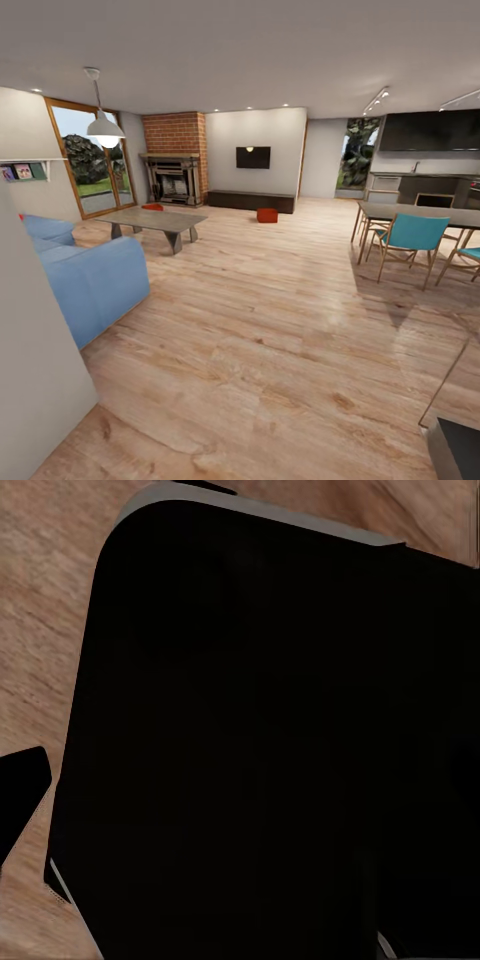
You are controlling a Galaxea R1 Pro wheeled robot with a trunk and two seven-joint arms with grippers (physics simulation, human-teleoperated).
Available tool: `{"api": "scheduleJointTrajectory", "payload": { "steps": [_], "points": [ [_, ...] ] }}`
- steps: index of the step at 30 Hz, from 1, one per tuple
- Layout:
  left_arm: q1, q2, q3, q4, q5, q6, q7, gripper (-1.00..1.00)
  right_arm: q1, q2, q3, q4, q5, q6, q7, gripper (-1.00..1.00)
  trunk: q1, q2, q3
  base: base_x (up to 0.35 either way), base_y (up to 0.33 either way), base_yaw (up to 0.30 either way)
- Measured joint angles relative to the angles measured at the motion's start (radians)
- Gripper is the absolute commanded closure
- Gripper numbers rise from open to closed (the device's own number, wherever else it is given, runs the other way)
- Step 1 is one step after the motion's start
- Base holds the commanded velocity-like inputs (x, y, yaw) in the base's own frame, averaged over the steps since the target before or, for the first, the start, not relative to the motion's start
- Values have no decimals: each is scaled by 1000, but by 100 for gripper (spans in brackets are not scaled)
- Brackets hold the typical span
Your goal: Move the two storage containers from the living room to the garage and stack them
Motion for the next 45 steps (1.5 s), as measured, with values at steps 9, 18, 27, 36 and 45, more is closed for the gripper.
{"api": "scheduleJointTrajectory", "payload": {
  "steps": [9,18,27,36,45],
  "points": [
    [0,0,0,0,0,0,0,-100,0,2,-5,0,-7,3,1,-100,0,0,0,322,0,0],
    [0,-2,-2,-1,-1,-1,0,-100,0,3,-17,-1,-18,3,6,-100,0,0,0,322,-67,0],
    [0,-2,-1,0,-2,-1,0,-100,0,2,-17,-1,-17,-6,6,-100,0,0,0,322,-105,0],
    [0,-2,-1,0,-2,-1,0,-100,0,2,-12,-1,-17,-2,7,-100,0,0,0,322,-105,0],
    [0,-2,-1,0,-2,-1,0,-100,0,2,-14,-1,-17,-1,7,-100,0,0,0,322,-104,0]
  ]
}}
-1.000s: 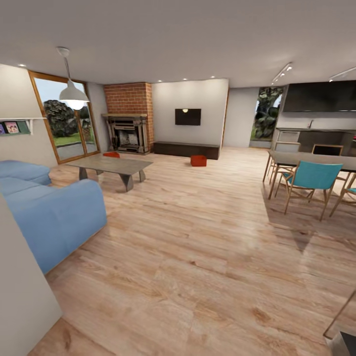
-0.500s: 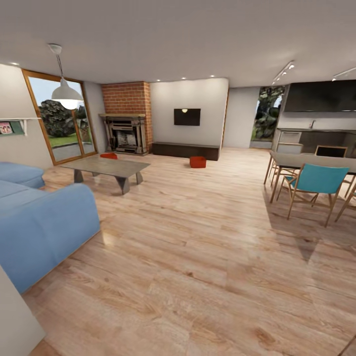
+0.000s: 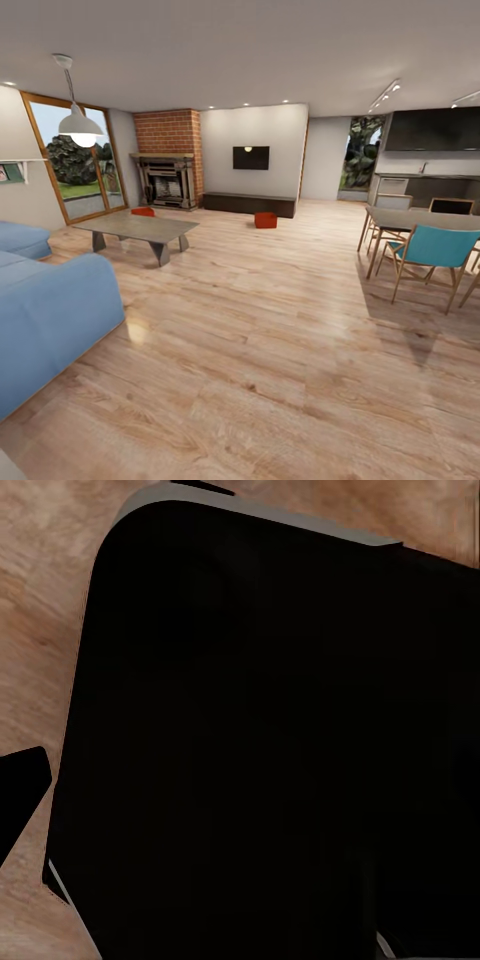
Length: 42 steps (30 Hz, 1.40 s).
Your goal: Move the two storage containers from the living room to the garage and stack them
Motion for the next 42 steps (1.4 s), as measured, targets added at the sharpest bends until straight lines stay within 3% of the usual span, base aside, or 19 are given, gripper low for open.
{"api": "scheduleJointTrajectory", "payload": {
  "steps": [42],
  "points": [
    [0,1,0,0,0,1,0,-100,1,0,2,0,10,5,-1,-100,0,0,0,322,-101,0]
  ]
}}
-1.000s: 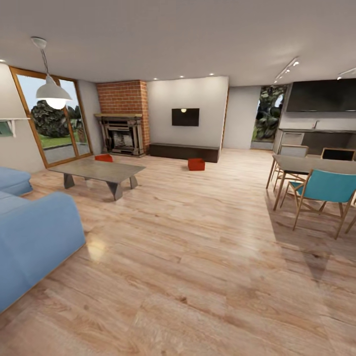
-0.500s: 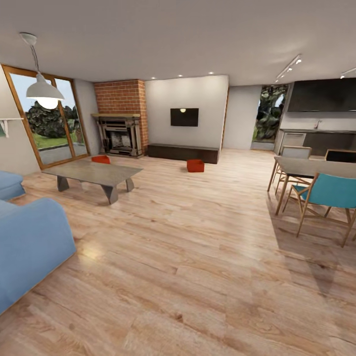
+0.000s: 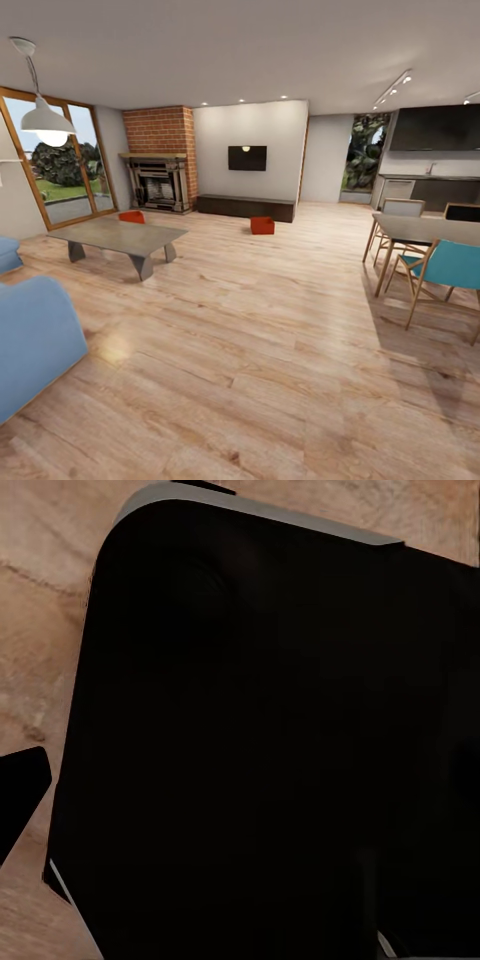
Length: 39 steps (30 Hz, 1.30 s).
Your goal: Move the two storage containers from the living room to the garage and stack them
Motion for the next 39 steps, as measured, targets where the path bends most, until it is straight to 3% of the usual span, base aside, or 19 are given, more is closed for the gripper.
{"api": "scheduleJointTrajectory", "payload": {
  "steps": [39],
  "points": [
    [0,4,1,0,2,1,0,-100,-1,0,0,0,0,0,0,-100,0,0,0,323,-27,0]
  ]
}}
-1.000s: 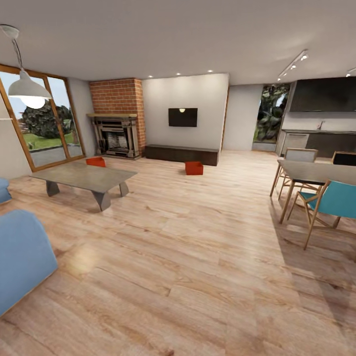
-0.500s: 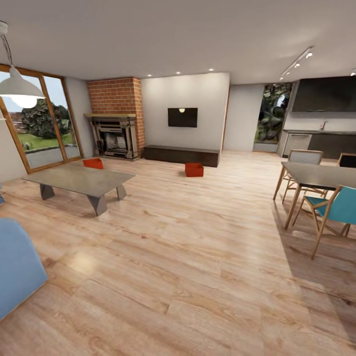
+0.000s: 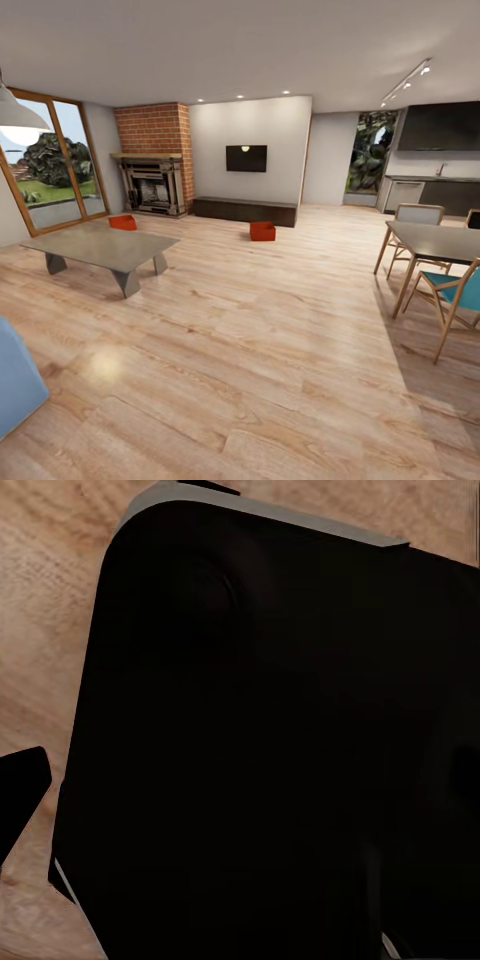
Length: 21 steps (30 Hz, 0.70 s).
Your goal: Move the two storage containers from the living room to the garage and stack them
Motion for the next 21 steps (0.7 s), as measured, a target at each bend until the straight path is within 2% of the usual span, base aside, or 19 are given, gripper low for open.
{"api": "scheduleJointTrajectory", "payload": {
  "steps": [21],
  "points": [
    [0,0,0,0,-1,0,0,-100,0,0,0,0,0,0,1,-100,0,0,0,324,0,0]
  ]
}}
